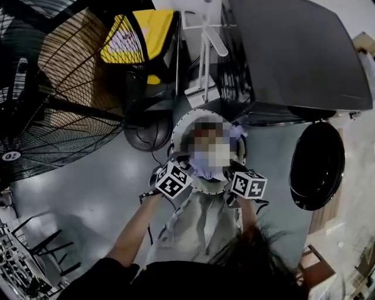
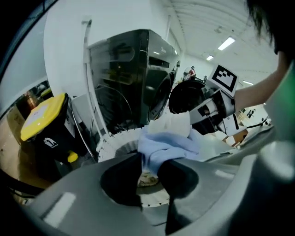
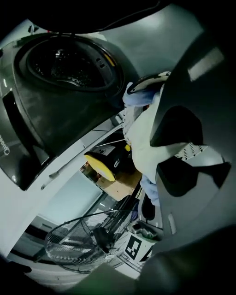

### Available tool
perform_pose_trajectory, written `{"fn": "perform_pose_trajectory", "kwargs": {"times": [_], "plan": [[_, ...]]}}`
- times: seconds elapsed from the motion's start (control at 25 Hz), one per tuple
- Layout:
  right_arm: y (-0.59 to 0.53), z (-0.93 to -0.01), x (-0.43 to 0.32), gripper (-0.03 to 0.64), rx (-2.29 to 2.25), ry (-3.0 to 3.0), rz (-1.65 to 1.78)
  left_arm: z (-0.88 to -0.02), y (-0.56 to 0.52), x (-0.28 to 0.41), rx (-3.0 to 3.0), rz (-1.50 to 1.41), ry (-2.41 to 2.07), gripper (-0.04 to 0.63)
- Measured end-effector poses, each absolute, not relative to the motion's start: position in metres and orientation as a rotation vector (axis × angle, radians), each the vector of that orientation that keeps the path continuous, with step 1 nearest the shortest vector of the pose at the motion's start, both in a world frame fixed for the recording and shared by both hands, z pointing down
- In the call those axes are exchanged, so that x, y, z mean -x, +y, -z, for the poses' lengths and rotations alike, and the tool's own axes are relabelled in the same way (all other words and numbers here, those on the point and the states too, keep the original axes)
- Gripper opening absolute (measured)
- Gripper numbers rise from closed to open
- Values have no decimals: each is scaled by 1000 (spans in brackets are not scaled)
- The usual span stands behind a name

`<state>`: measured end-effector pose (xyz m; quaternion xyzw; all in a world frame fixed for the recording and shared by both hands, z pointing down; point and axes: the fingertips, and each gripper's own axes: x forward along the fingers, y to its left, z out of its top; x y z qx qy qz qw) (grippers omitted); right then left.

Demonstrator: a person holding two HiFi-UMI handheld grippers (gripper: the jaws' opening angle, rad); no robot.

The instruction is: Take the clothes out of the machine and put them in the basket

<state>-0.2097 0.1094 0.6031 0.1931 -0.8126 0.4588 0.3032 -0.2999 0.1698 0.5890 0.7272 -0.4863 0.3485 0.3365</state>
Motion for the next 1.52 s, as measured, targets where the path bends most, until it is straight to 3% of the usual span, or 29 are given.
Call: {"fn": "perform_pose_trajectory", "kwargs": {"times": [0.12,0.2,0.52,0.68,1.08,1.52], "plan": [[105,-633,205,64,-574,-2101,-1268,-618,183,290,-1869,-940,-1140,200],[102,-652,204,64,-610,-2068,-1285,-632,195,286,-1847,-963,-1075,244],[92,-707,179,86,-709,-1924,-1172,-641,222,287,-1779,-876,-1126,258],[96,-711,186,294,-646,-1932,-1198,-626,216,290,-1747,-769,-1226,258],[92,-666,205,255,-609,-2110,-1154,-600,194,282,-1818,-719,-1298,241],[99,-547,212,199,-569,-2354,-1089,-521,186,272,-1906,-613,-1386,229]]}}
